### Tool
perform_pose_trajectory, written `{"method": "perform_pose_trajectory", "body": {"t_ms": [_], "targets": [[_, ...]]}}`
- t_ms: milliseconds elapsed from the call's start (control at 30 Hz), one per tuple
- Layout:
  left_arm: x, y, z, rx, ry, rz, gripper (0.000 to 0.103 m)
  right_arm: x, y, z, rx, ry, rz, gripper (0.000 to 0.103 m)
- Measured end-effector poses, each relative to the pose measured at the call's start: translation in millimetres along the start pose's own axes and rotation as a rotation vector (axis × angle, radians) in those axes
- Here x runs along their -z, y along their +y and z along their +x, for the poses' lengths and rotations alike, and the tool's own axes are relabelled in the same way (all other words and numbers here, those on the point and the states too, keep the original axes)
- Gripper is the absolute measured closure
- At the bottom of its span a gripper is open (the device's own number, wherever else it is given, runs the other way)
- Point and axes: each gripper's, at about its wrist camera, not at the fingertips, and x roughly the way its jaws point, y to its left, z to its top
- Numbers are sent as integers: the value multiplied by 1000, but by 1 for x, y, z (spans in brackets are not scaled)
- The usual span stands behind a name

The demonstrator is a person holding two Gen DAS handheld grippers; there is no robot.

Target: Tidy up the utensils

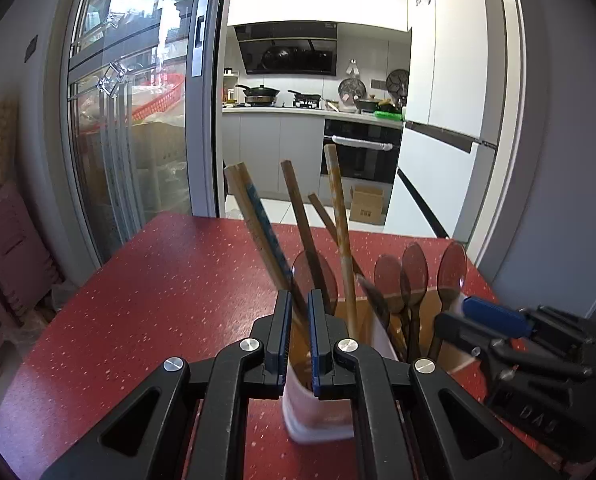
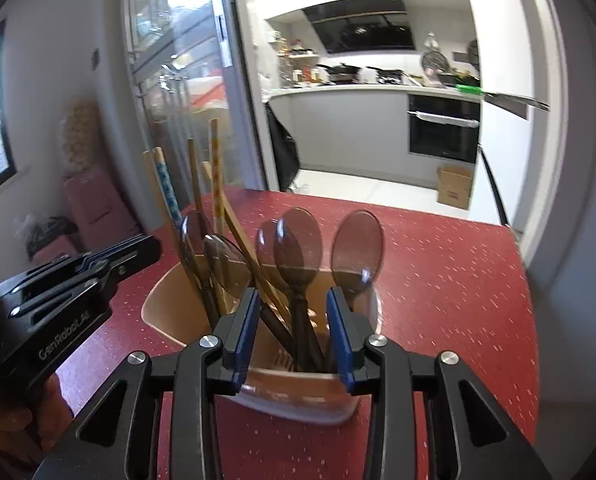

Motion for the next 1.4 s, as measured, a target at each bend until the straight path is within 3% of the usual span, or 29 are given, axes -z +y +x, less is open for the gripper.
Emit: {"method": "perform_pose_trajectory", "body": {"t_ms": [367,1267,1300,1333,1367,1400], "targets": [[25,4,-17,4,148,40,66,21,-3,-32,71,58,162,55],[75,16,-54,69,243,31,66,84,16,-72,169,136,245,53],[78,17,-55,71,247,32,54,86,17,-73,170,136,244,53],[79,17,-56,69,250,34,30,87,18,-73,170,137,243,53],[81,18,-57,57,256,33,0,88,19,-74,169,139,243,53],[83,18,-59,48,229,30,0,89,20,-75,168,140,244,53]]}}
